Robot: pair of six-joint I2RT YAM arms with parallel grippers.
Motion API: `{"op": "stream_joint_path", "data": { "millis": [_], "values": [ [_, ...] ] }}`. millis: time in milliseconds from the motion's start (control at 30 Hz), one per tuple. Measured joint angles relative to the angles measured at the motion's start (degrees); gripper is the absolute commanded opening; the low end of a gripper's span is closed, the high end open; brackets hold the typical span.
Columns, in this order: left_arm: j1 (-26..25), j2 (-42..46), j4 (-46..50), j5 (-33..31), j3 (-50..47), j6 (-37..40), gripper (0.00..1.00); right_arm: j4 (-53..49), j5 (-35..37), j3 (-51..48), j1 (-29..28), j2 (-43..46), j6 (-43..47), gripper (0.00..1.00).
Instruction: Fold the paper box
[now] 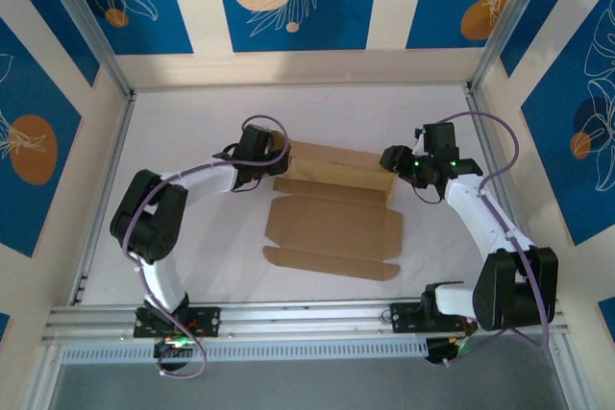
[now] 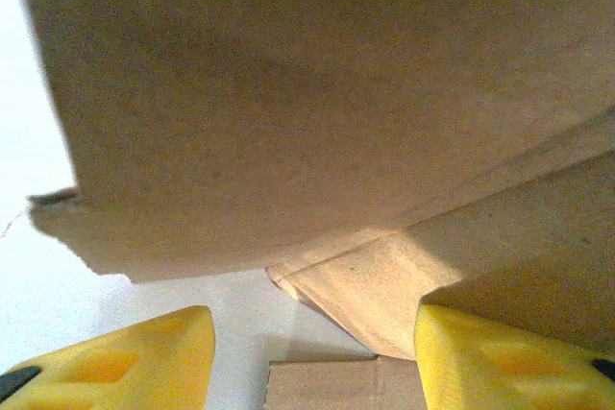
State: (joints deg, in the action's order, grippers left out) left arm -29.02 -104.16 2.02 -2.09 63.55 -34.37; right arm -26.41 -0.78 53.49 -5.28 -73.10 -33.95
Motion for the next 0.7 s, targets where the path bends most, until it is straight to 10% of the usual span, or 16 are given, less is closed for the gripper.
{"op": "stream_joint_path", "data": {
  "millis": [700],
  "values": [
    [-1.86,10.56,-8.26,-5.66,-12.46,-3.8,0.57,-1.07,1.44,0.39,-0.55,0.15,0.0,0.63]
  ]
}}
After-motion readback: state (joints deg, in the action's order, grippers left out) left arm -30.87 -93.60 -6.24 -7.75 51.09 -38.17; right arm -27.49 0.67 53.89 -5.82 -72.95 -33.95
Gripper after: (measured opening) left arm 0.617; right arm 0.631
